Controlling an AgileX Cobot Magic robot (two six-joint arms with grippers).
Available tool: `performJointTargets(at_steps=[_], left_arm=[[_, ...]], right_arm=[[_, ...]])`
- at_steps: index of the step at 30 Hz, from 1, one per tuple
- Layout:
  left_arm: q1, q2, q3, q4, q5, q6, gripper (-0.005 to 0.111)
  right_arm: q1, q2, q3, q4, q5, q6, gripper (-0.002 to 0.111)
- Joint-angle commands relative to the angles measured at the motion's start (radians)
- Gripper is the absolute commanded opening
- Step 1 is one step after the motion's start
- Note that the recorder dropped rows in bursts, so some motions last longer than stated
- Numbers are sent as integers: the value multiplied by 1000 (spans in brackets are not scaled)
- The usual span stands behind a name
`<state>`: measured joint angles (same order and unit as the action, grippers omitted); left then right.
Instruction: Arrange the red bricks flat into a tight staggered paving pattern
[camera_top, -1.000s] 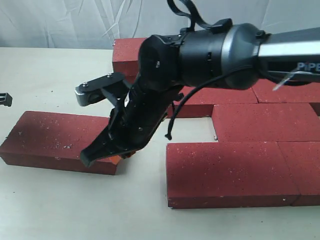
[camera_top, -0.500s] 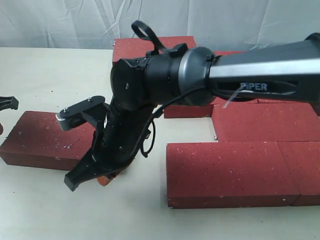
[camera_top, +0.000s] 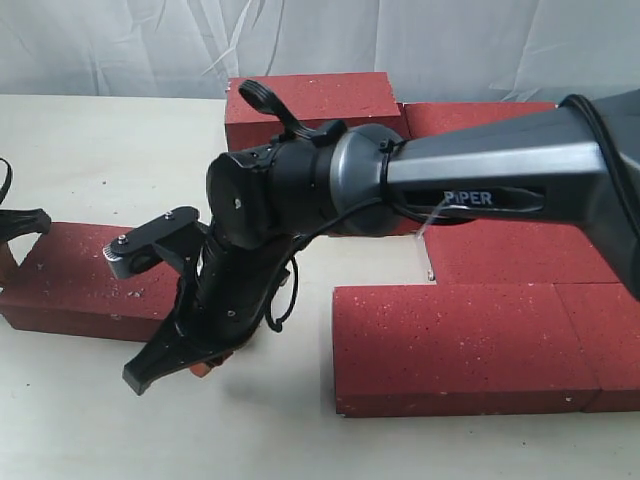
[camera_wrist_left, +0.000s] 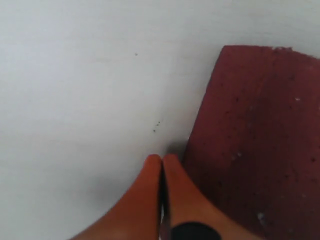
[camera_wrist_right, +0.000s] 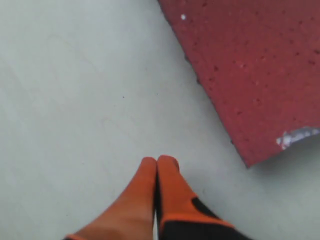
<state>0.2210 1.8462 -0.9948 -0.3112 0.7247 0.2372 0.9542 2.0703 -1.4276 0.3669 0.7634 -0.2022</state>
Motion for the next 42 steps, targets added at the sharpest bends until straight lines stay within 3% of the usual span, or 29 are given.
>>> performJointTargets(at_steps=[1,8,14,26,33,42], left_arm=[[6,-2,-1,-61,-1,60,0],[6,-2,-1,-128,-1,121,0],[2,-2,-1,-186,-12,168,0],[-135,-2,-1,-189,-41,185,0],[-165,-2,-1,-206,-69,193,0],[-165,77,-1,-497,-72,456,0]], right_arm=[[2,-2,-6,-20,-21,29,-1],[2,-2,-6,-179,-37,202,-1],[2,-2,-6,-190,-31,258,-1],[2,-2,-6,-332,-12,421,-1],[2,-2,-6,-411,9,487,-1],[2,-2,-6,-458,35,517,-1]])
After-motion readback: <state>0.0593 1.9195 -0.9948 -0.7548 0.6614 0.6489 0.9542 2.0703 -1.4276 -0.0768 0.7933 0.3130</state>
